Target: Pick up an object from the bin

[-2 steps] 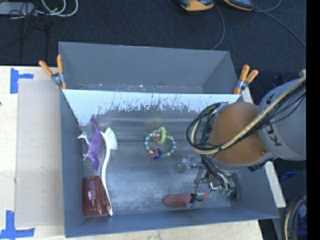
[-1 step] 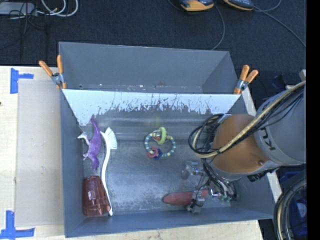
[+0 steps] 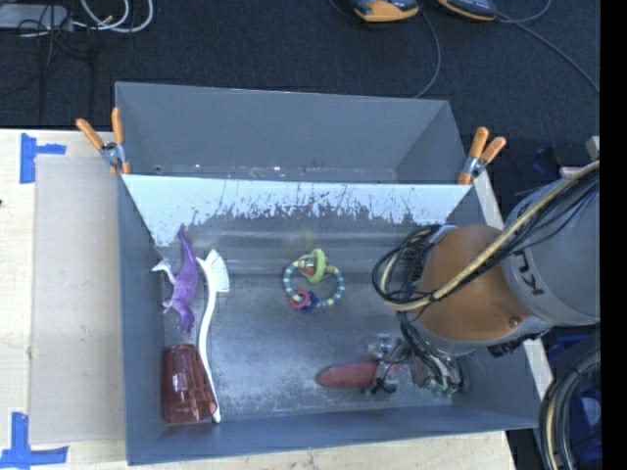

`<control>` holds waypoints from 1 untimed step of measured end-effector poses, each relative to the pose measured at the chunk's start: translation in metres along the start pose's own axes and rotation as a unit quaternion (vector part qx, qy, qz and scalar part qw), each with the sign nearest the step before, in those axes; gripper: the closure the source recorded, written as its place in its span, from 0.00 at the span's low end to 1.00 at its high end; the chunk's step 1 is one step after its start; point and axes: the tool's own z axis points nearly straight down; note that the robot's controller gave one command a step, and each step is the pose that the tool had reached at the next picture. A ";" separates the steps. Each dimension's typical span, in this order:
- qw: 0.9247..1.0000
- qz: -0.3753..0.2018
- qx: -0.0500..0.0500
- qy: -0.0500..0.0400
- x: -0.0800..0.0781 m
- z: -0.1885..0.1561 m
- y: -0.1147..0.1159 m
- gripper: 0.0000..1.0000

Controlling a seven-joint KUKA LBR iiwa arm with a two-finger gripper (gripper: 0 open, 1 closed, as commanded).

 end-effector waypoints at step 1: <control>1.000 0.000 0.000 0.000 0.000 0.000 0.000 1.00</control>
Offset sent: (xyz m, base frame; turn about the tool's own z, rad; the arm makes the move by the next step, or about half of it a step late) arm 0.0003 0.0000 0.0819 0.0000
